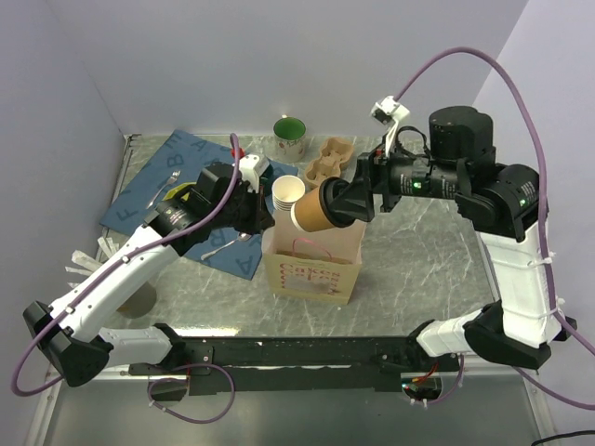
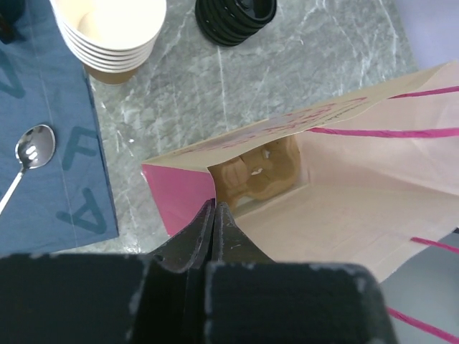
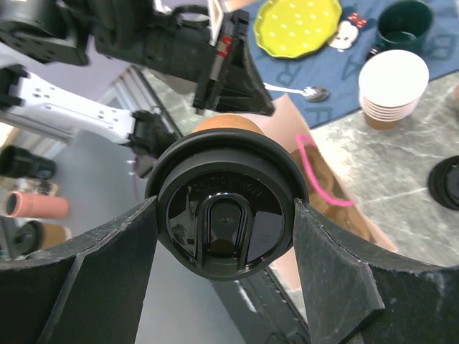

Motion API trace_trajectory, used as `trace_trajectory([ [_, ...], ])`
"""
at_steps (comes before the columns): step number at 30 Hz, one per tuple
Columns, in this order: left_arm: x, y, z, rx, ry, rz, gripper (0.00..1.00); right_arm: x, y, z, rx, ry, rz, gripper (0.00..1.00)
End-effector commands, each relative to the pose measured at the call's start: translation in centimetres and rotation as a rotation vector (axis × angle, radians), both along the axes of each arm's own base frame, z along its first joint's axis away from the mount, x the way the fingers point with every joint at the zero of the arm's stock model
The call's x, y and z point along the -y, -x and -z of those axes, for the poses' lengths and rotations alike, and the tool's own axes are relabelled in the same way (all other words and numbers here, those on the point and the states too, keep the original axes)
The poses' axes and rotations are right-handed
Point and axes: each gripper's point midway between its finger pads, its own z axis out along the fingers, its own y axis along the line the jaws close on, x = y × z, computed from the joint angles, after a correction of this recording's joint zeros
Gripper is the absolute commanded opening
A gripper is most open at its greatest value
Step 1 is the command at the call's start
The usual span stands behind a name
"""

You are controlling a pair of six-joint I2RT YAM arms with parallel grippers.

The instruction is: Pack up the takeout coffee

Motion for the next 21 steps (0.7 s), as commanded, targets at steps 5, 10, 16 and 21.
trace_trajectory([
  [5,1.0,1.3,-3.4,0.125,0.148,0.109,0.01,0.6,-1.0,3.3,0.115,0.206,0.044,0.54],
  [10,1.5,3.0,-4.7,0.182,0.232,0.196,0.01,0.3,0.1,6.3,0.162,0.353,0.029,0.54],
  [16,1.4,4.3,-4.1,0.265,0.246,0.286,0.01,0.1,0.3,7.9,0.19,0.413,0.04,0.53],
  [21,1.1,4.2,-4.0,0.295,0.23,0.293,0.03,0.4,0.5,9.4,0.239,0.462,0.034,0.53],
])
